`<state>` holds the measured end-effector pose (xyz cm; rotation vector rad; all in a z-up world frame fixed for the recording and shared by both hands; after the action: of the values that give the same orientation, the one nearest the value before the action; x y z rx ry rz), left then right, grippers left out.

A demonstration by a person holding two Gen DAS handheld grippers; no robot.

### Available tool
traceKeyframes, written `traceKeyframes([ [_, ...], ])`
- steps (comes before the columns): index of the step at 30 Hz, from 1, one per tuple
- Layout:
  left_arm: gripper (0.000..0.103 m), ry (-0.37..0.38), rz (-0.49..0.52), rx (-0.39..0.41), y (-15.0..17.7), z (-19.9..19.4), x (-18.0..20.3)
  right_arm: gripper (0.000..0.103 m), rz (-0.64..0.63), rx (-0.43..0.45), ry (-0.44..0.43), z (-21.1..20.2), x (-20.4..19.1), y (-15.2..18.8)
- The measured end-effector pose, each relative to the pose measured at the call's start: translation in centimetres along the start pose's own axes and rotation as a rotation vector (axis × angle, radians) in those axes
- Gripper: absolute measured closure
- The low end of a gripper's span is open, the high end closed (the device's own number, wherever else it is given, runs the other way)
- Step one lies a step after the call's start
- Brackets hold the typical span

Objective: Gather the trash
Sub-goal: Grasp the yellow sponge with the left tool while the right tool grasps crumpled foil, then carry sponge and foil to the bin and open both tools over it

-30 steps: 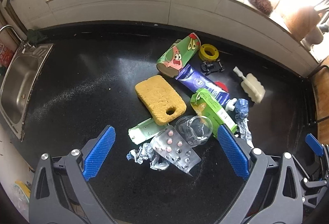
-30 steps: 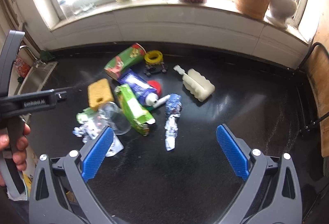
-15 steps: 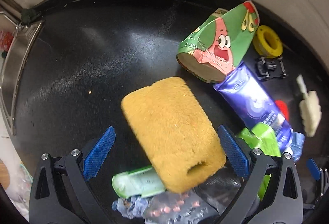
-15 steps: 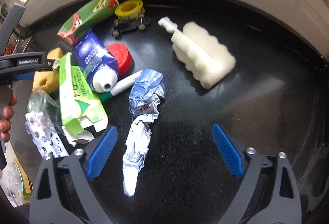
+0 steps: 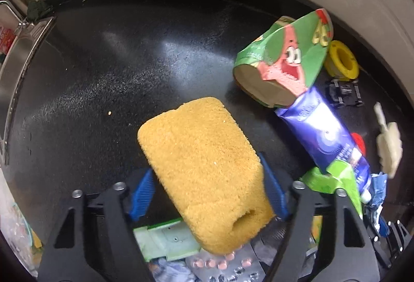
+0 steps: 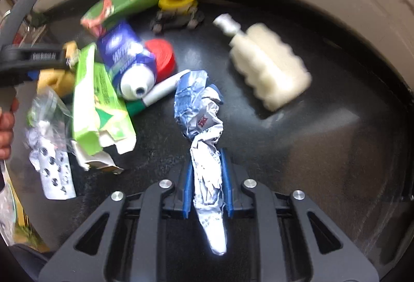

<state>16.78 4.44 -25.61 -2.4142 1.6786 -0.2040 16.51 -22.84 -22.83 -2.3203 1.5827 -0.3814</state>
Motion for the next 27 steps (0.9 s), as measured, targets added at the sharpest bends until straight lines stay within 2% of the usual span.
traceKeyframes([
  [4, 0.039, 0.033, 0.055, 0.100, 0.5, -4.2, -0.4, 0.083, 0.048, 0.088, 0.029, -4.5, -0.3, 0.4],
  [6, 0.040, 0.065, 0.081, 0.154, 0.9, -7.0, -0.6, 0.083, 0.067, 0.095, 0.020, -7.5, 0.9, 1.2],
  [9, 0.040, 0.119, 0.109, 0.202, 2.1, -10.6, -1.1, 0.083, 0.082, 0.136, 0.037, -11.2, 0.6, 2.0],
  [13, 0.040, 0.136, 0.142, 0.217, 3.8, -13.4, -1.0, 0.083, 0.104, 0.160, 0.039, -13.4, 0.3, 3.2],
  [18, 0.039, 0.136, 0.164, 0.204, 6.6, -14.5, -1.9, 0.083, 0.125, 0.123, 0.027, -12.5, -1.2, 3.8],
  [21, 0.039, 0.141, 0.148, 0.220, 8.3, -15.3, -4.2, 0.083, 0.115, 0.100, -0.015, -11.5, -3.5, 2.9],
  [23, 0.039, 0.131, 0.126, 0.239, 9.4, -16.1, -6.2, 0.083, 0.062, 0.115, -0.045, -11.8, -6.6, 1.9],
  [27, 0.039, 0.078, -0.002, 0.269, 13.4, -17.3, -14.6, 0.083, -0.077, 0.137, -0.168, -13.0, -15.1, -0.3],
])
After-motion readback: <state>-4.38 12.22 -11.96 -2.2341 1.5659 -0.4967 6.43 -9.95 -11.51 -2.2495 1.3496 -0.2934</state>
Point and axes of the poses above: each gripper's, at about its wrist camera, not at the fingertips, and z roughly the way its jaws point, x to its right, y to its underside, the point moved 4 cm from there along z, roughly the way its jaws point, and after that the axes turned 2 degrees about -y, right-handed, at the moved point
